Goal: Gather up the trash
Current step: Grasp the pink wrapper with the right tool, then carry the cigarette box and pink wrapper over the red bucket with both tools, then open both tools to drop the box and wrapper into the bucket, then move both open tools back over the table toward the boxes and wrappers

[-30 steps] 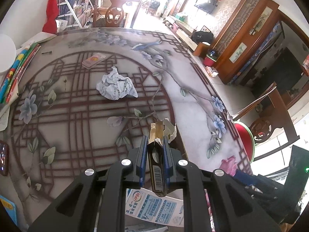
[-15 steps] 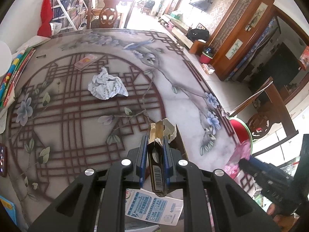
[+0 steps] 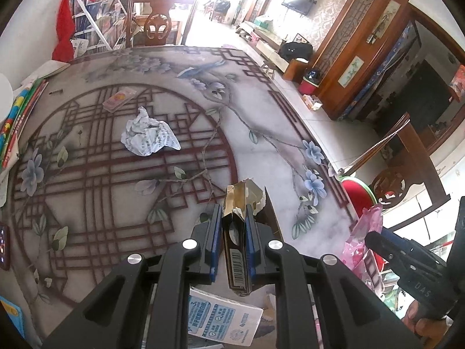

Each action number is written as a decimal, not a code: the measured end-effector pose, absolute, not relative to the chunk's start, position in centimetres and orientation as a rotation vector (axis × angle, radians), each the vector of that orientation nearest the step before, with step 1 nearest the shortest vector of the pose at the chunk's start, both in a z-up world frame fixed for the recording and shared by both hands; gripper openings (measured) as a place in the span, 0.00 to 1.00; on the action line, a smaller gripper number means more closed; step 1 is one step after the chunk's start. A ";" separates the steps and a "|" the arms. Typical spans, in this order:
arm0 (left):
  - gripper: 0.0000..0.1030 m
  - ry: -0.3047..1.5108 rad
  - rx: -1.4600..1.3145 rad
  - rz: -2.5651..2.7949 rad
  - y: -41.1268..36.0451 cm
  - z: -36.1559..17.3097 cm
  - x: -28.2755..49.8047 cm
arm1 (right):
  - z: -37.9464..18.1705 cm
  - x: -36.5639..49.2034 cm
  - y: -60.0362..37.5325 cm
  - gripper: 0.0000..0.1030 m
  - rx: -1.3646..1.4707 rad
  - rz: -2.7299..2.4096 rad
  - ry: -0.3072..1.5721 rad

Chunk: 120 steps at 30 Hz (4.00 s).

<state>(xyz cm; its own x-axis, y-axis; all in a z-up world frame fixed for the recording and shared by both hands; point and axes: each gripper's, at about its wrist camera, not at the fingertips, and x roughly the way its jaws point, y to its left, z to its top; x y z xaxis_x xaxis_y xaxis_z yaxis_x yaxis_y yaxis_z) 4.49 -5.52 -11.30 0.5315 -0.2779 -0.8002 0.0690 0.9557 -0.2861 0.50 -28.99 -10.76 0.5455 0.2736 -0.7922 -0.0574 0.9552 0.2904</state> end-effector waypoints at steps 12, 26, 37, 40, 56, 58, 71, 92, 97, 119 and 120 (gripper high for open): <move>0.12 0.992 -0.243 -0.182 -6.4 -11.4 5.2 | -11.0 1.7 -30.0 0.36 0.231 0.216 0.979; 0.12 0.940 -0.236 -0.145 -10.2 -9.4 6.7 | -9.6 4.2 -34.0 0.36 0.217 0.248 0.940; 0.12 0.920 -0.181 -0.211 -17.4 -7.7 7.9 | -9.7 4.7 -40.4 0.36 0.264 0.199 0.924; 0.12 0.917 -0.158 -0.248 -20.1 -7.3 8.4 | -10.0 4.6 -42.5 0.36 0.283 0.175 0.922; 0.12 0.986 -0.058 -0.467 -34.2 -9.1 10.2 | -12.3 3.8 -55.3 0.36 0.394 -0.017 0.925; 0.12 0.996 -0.041 -0.491 -35.7 -9.4 10.5 | -12.6 3.6 -56.6 0.36 0.407 -0.041 0.923; 0.12 1.013 0.019 -0.590 -42.6 -10.0 12.7 | -13.6 4.5 -61.3 0.36 0.410 -0.134 0.919; 0.56 0.980 0.025 -0.526 -42.5 -9.5 12.7 | -13.7 5.2 -62.2 0.57 0.418 -0.121 0.889; 0.56 0.952 0.011 -0.511 -41.2 -8.5 12.1 | -13.1 5.0 -60.9 0.63 0.405 -0.099 0.887; 0.58 0.898 -0.077 -0.379 -30.7 -7.2 7.5 | -11.5 4.2 -52.2 0.82 0.308 0.040 0.913; 0.58 0.901 -0.086 -0.363 -29.7 -7.3 7.3 | -11.4 4.3 -51.2 0.82 0.297 0.053 0.918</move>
